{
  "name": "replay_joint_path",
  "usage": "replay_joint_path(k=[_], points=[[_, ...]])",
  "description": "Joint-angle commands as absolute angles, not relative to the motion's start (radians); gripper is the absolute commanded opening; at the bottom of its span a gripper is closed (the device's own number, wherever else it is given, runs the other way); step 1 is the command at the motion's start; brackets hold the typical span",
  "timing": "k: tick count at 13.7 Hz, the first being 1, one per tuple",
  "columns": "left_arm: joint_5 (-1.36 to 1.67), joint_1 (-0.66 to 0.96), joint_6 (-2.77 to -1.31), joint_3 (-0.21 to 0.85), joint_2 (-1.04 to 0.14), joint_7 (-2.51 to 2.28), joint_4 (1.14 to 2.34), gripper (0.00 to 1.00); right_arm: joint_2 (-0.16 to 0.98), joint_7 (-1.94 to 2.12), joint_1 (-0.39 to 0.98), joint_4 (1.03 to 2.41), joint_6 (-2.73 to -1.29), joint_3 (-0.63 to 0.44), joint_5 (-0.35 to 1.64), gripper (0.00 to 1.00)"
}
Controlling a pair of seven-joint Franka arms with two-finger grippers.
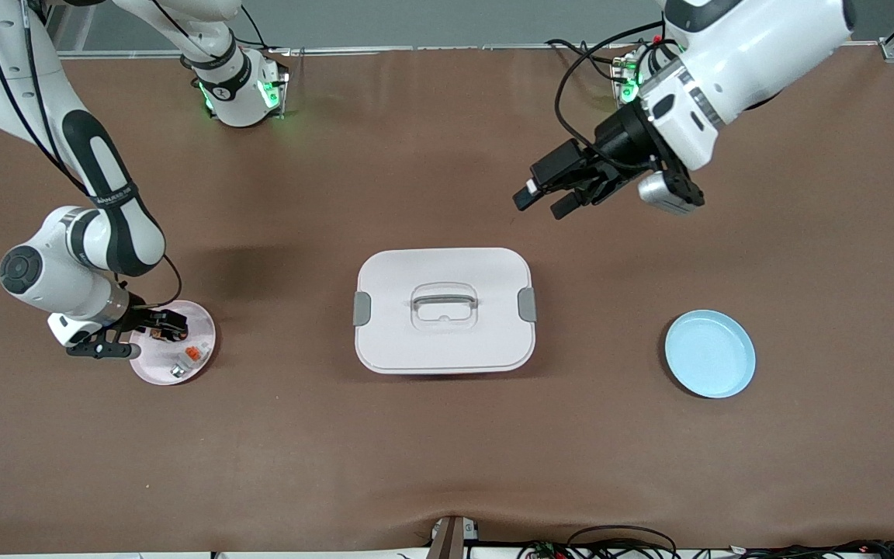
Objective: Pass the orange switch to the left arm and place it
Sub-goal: 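Lower the right gripper onto the black-orange switch while the left gripper approaches, then lift the switch with the right gripper toward the box's handle side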
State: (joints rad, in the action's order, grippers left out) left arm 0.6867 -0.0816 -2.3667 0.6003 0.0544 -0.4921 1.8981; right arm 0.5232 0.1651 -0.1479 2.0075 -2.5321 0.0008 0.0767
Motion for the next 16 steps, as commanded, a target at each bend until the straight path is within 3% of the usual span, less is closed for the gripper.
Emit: replay_joint_path(k=[1,6,9,12,14,16], points=[[0.522,-0.091,-2.375,0.618,0.022,-0.635,1.914,1.00,0.557,0.179,-0.160,1.979,-2.534,0.009,0.101,1.00],[0.465,-0.040,-2.372,0.630,-0.032,-0.649,1.907,1.00,0.558,0.179,-0.158,1.977,-2.534,0.009,0.101,1.00],[0.284,-0.011,-2.220,0.643,-0.055,-0.640,1.901,1.00,0.560,0.179,-0.158,1.976,-2.534,0.009,0.101,1.00],[0.275,-0.014,-2.181,0.643,-0.054,-0.529,1.885,1.00,0.560,0.183,-0.156,1.977,-2.531,0.009,0.100,0.97],[0.288,-0.018,-2.174,0.641,-0.048,-0.473,1.876,1.00,0.558,0.189,-0.156,1.977,-2.526,0.009,0.100,0.68],[0.348,-0.020,-2.175,0.641,-0.040,-0.422,1.852,1.00,0.558,0.187,-0.156,1.976,-2.522,0.009,0.100,0.21]])
